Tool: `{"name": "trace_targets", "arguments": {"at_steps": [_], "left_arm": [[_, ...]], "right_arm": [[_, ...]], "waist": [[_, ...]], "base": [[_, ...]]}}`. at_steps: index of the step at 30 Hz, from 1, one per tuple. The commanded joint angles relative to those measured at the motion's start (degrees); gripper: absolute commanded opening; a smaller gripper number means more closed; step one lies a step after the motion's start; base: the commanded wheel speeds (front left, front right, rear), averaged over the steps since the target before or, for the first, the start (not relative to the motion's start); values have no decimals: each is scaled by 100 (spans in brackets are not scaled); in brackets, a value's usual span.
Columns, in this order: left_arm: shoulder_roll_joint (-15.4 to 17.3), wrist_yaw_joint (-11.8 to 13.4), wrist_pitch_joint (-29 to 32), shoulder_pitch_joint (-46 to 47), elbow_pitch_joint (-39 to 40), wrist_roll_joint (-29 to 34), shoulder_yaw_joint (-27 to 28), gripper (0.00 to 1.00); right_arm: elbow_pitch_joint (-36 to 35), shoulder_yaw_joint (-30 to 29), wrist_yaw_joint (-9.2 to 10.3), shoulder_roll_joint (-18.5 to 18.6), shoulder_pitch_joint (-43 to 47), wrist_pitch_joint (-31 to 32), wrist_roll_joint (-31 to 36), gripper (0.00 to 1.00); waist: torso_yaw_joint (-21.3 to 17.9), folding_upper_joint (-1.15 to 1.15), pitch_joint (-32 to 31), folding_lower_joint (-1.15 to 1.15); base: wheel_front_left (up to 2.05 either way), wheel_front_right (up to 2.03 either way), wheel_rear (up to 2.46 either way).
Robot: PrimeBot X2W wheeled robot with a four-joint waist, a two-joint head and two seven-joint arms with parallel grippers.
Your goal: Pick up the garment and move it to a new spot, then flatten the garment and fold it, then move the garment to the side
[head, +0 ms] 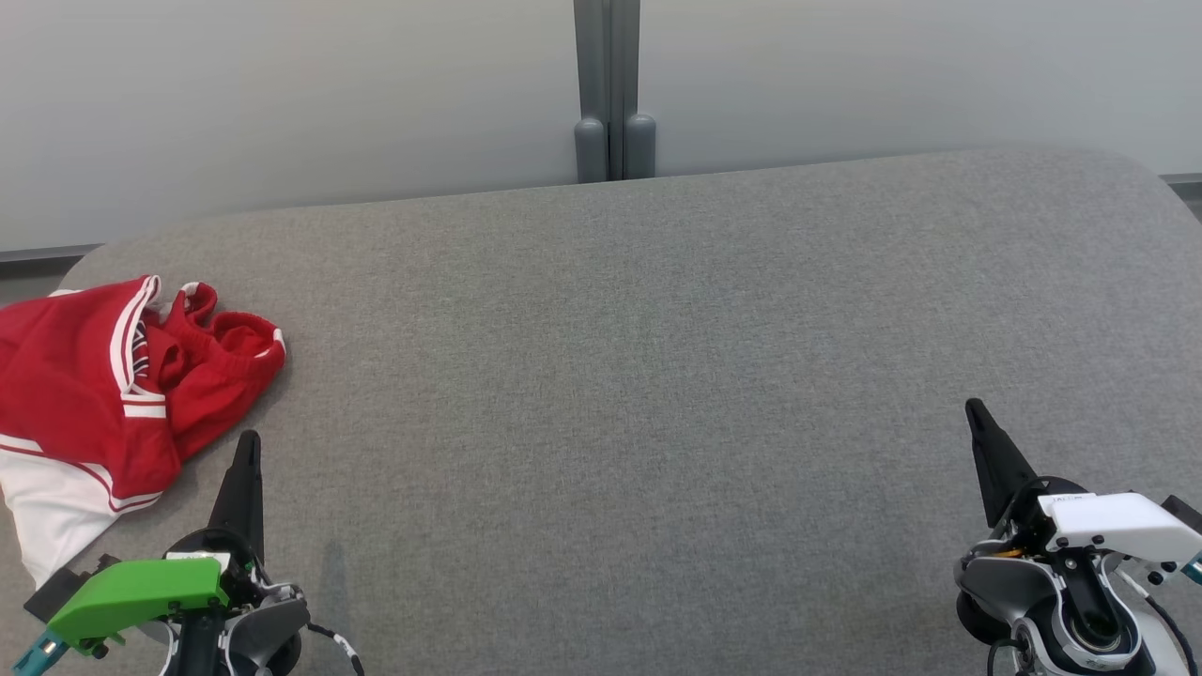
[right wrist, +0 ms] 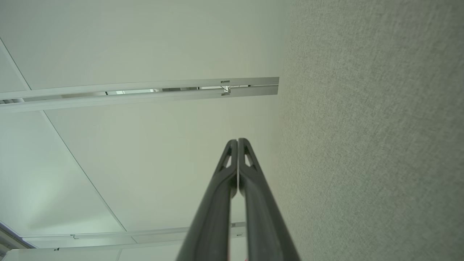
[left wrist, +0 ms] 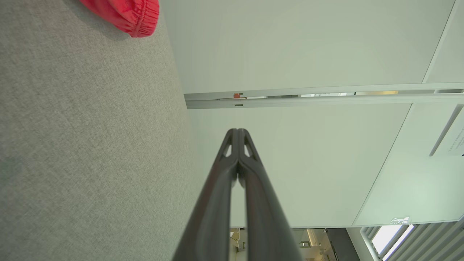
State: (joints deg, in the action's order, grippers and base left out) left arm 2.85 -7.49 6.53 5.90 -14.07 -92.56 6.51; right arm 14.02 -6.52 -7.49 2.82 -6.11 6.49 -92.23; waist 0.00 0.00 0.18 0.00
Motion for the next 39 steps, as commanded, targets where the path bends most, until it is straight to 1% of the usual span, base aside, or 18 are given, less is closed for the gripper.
{"name": "trace_targets", "arguments": {"at_steps": [1,19,20,25,30,33,39], "left_arm": [[8,0,14,77,10,31,6,0],[8,0,14,77,10,32,6,0],[-1,0,-3,-2,-7,0,-1,100],[-59,1,-19,-197,-253,2,-34,100],[-54,3,-164,-223,-185,66,-119,100],[-52,19,-245,-237,-147,171,-155,100],[-46,102,-412,-260,-49,621,-235,100]], "right_arm": [[6,-4,0,7,-32,12,-38,0],[6,-4,0,7,-32,12,-38,0],[7,2,1,-1,1,-3,1,100],[242,22,1,-61,214,-14,5,100],[168,140,1,-56,198,-160,58,100],[142,190,1,-53,187,-241,200,100],[82,245,1,-47,159,-408,728,100]], "waist": [[0,0,0,0],[0,0,0,0],[0,0,0,0],[0,0,0,0],[-2,0,0,0],[-3,0,0,0],[0,0,2,0]], "base": [[0,0,0],[0,0,0],[0,0,0],[0,0,0],[0,0,0],[0,0,0],[0,0,0]]}}
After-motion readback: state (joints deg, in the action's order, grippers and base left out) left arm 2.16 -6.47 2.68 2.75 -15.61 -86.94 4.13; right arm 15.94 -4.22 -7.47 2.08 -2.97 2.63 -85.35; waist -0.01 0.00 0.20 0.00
